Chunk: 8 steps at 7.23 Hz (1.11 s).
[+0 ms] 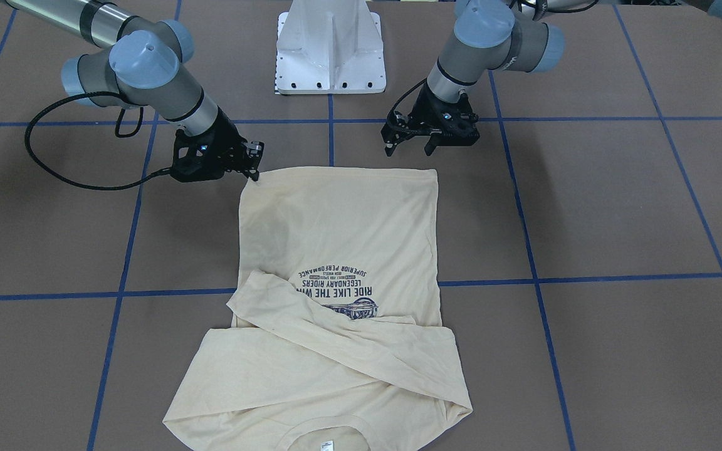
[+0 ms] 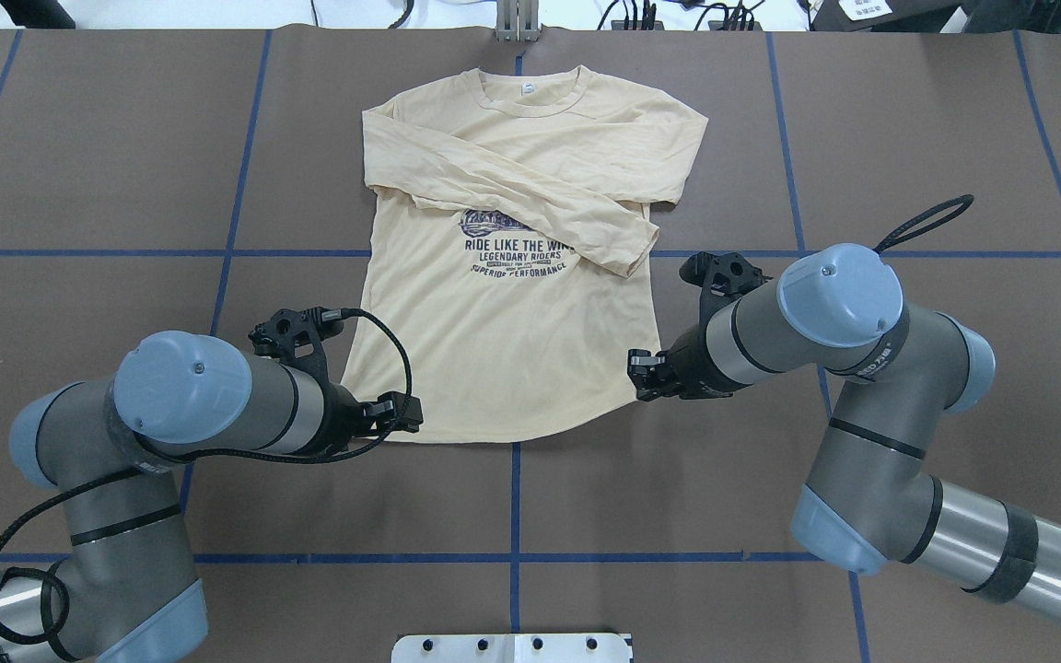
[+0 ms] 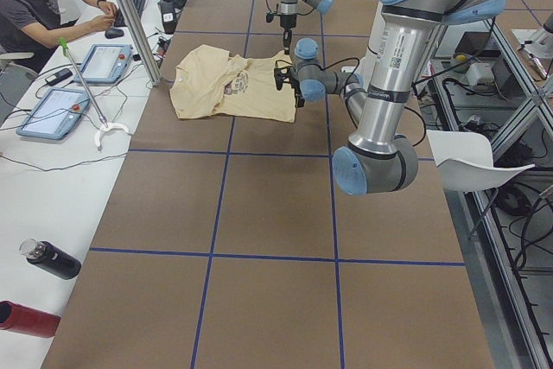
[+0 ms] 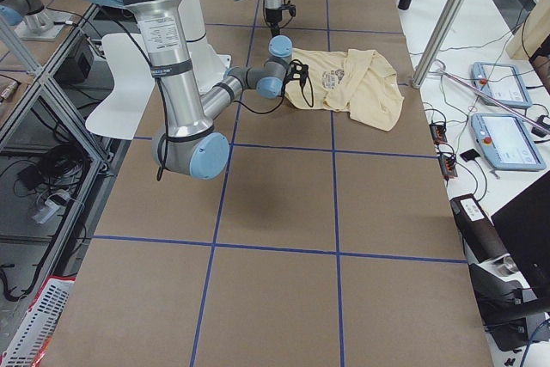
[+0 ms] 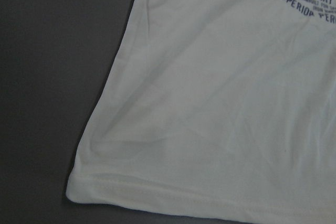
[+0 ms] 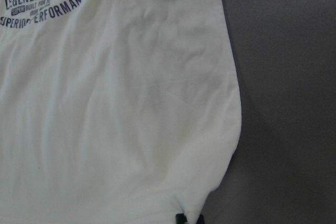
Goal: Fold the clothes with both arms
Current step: 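Grasp both hem corners nearest the robot with both grippers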
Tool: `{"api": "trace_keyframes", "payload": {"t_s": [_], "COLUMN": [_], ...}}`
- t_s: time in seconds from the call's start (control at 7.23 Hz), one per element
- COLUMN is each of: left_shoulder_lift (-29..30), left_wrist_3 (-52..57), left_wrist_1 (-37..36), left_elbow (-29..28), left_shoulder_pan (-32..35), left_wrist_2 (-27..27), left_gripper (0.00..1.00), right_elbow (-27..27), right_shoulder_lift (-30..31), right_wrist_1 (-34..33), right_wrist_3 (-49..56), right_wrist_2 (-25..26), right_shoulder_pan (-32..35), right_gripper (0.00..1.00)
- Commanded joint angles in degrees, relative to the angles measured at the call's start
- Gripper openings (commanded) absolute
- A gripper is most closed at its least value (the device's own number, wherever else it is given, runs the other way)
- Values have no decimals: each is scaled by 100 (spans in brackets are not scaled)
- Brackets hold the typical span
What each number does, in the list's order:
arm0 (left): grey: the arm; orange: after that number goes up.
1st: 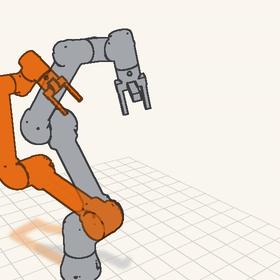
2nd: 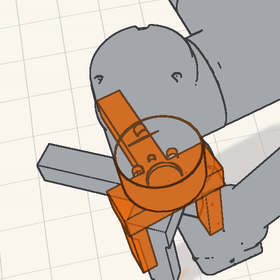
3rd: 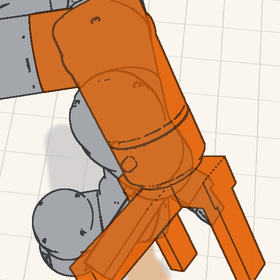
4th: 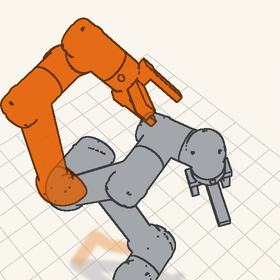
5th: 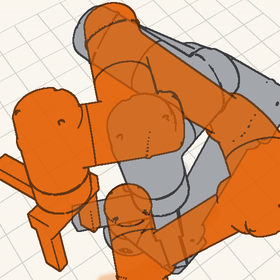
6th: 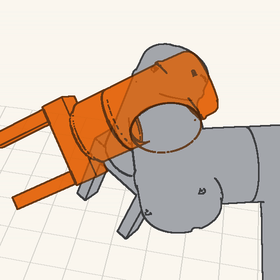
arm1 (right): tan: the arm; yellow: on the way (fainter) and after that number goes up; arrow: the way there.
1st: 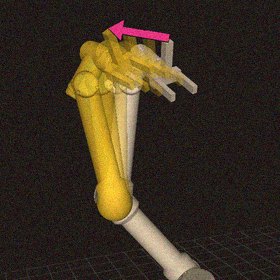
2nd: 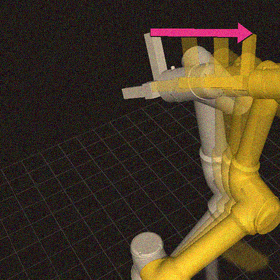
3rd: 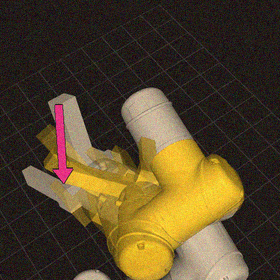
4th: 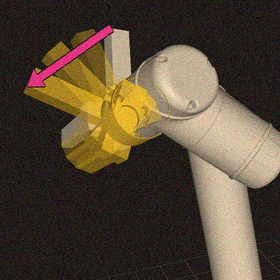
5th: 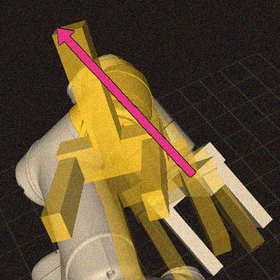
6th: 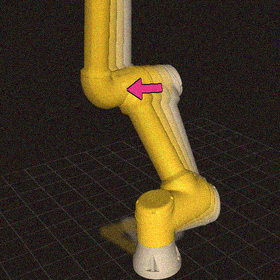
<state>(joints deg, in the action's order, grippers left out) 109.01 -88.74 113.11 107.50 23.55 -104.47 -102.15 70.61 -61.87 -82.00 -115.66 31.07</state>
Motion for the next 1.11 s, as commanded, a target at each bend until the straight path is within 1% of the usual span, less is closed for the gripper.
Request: {"api": "trace_keyframes", "payload": {"t_s": [0.0, 0.14, 0.28, 0.42, 0.97], "left_shoulder_lift": [-55, -64, -90, -90, -108], "left_wrist_3": [40, 49, 137, 294, 313], "left_wrist_1": [-17, -35, -314, -412, -422], "left_elbow": [-97, -124, -124, -115, -413], "left_shoulder_pan": [43, 148, 228, 289, 255], "left_wrist_2": [23, 32, 41, 102, 164], "left_gripper": [89, 89, 89, 89, 89], "right_elbow": [-6, -6, -6, -6, -6], "right_shoulder_lift": [-4, -4, -4, -4, -4], "right_wrist_1": [0, 0, 0, 0, -9], "right_wrist_3": [0, 0, 0, 0, 0], "right_wrist_2": [0, 0, 0, 0, 0], "right_shoulder_pan": [13, 31, 48, 57, 57], "right_gripper": [0, 0, 0, 0, 0]}}
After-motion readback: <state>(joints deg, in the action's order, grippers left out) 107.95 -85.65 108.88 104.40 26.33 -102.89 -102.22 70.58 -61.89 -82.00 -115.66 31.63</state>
